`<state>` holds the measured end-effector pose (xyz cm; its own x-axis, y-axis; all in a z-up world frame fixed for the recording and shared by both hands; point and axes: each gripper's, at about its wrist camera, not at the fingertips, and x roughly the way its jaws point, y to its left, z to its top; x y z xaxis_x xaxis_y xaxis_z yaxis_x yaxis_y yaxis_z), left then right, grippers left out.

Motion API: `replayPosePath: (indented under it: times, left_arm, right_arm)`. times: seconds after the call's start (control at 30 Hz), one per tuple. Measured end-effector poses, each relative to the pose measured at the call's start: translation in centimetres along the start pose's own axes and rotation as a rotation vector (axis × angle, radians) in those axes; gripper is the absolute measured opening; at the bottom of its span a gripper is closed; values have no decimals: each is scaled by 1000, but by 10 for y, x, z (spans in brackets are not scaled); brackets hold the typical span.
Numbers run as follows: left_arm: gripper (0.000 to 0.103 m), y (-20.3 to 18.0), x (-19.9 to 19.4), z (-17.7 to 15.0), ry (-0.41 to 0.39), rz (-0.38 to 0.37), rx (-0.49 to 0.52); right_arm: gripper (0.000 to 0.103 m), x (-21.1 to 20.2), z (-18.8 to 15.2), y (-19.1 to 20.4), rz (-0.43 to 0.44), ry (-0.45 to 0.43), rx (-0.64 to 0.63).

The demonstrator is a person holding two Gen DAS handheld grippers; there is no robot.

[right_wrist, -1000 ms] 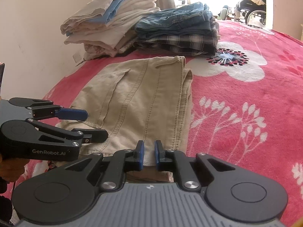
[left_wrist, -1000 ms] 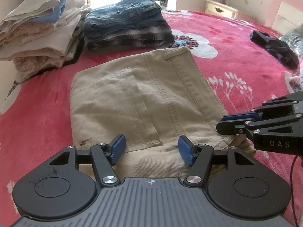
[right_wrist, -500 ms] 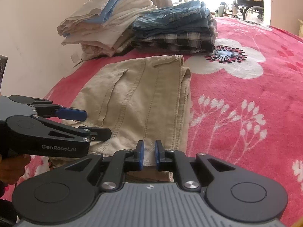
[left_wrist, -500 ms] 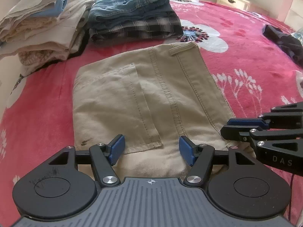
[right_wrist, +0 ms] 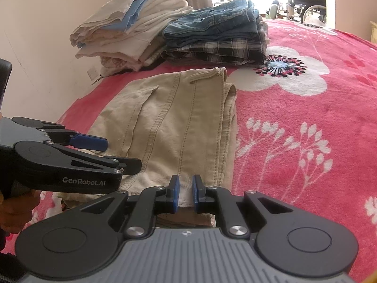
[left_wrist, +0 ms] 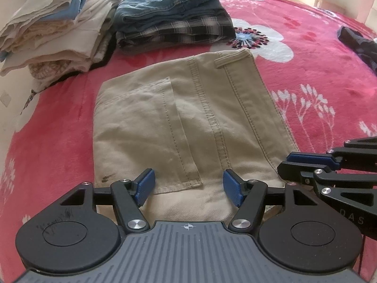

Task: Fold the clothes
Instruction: 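Press the folded beige trousers flat with the open right gripper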

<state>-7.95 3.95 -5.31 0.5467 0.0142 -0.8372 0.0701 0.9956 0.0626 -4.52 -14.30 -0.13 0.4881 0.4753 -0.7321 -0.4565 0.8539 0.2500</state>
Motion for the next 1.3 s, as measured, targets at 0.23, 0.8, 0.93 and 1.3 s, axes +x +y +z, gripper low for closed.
replayPosePath:
  times: [0.23, 0.8, 0.93, 1.3]
  left_arm:
    - [65, -4, 0, 0, -3, 21, 14]
    - [66, -10, 0, 2, -10, 61, 43]
    - [66, -11, -1, 3, -8, 67, 49]
    - [67, -12, 0, 4, -10, 68, 64]
  right_arm:
    - [11, -1, 0, 0, -1, 1, 4]
    - [15, 3, 74, -8, 50, -106, -43]
    - [14, 36, 89, -4, 55, -101, -74]
    - [1, 76, 82, -20, -19, -23, -38]
